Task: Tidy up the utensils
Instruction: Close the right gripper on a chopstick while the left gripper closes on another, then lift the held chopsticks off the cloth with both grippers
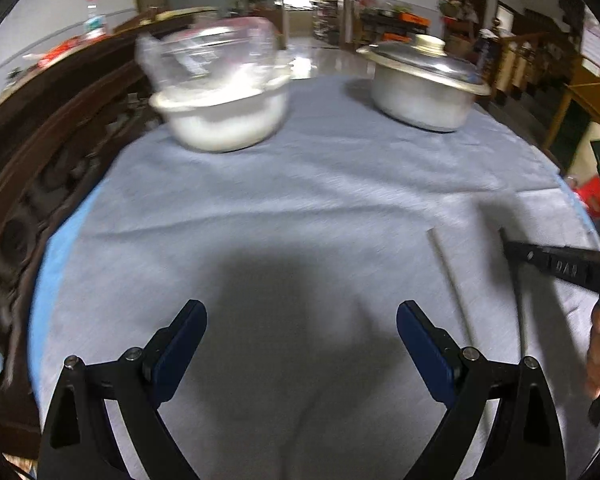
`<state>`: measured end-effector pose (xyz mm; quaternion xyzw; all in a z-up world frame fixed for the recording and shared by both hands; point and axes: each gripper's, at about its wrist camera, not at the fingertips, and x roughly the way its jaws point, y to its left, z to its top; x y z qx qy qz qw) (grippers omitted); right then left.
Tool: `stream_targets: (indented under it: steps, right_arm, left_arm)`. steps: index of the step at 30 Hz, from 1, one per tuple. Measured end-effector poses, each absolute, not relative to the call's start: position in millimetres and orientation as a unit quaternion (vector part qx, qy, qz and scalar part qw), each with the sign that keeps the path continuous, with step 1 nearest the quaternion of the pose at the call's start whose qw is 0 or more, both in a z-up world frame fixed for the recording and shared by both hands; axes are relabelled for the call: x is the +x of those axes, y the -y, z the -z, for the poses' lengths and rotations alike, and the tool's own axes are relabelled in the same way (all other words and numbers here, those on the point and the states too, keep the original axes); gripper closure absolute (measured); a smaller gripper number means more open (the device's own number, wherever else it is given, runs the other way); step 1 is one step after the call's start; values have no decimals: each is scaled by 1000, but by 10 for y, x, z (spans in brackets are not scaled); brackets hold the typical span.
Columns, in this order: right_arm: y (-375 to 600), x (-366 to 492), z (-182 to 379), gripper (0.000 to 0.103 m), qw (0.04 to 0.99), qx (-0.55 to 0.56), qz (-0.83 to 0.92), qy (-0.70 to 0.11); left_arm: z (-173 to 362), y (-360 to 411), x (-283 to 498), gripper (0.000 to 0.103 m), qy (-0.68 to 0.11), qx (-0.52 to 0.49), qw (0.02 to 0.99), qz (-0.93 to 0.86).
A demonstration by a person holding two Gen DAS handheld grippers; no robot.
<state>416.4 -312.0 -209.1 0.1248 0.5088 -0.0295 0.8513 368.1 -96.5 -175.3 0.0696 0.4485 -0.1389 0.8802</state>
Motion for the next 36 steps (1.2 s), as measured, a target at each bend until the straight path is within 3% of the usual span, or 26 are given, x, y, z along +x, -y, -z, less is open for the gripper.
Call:
stream_targets:
  steps: [3, 8, 15, 18, 22, 28, 36]
  right_arm:
    - [3236, 4108, 2088, 94, 852, 130, 35, -506]
    - [3389, 4074, 2112, 94, 853, 149, 26, -500]
    - [3402, 4065, 2113, 92, 853, 151, 11, -499]
    - [3395, 4101, 2102, 91, 848, 151, 13, -508]
    - [3332, 4165, 2103, 91, 847, 138, 24, -512]
    - [3046, 4155, 2105, 92, 861, 54, 27, -504]
    - [2943, 3966, 2091, 94, 849, 41, 5, -528]
  left_arm:
    - [1763, 1251, 3786, 16, -453, 71, 869, 186]
    - [1945, 1713, 3993, 38, -493, 87, 836, 225]
    - [2108, 1963, 4100, 44, -510, 95, 825, 223]
    - [2114, 2012, 4124, 59, -500, 105, 833, 211]
    - [2113, 1989, 4118, 92, -488, 113, 839, 215]
    - [2093, 1711, 4081, 98, -498, 93, 833, 221]
    - [2083, 1260, 3906, 98, -520, 78, 826, 204]
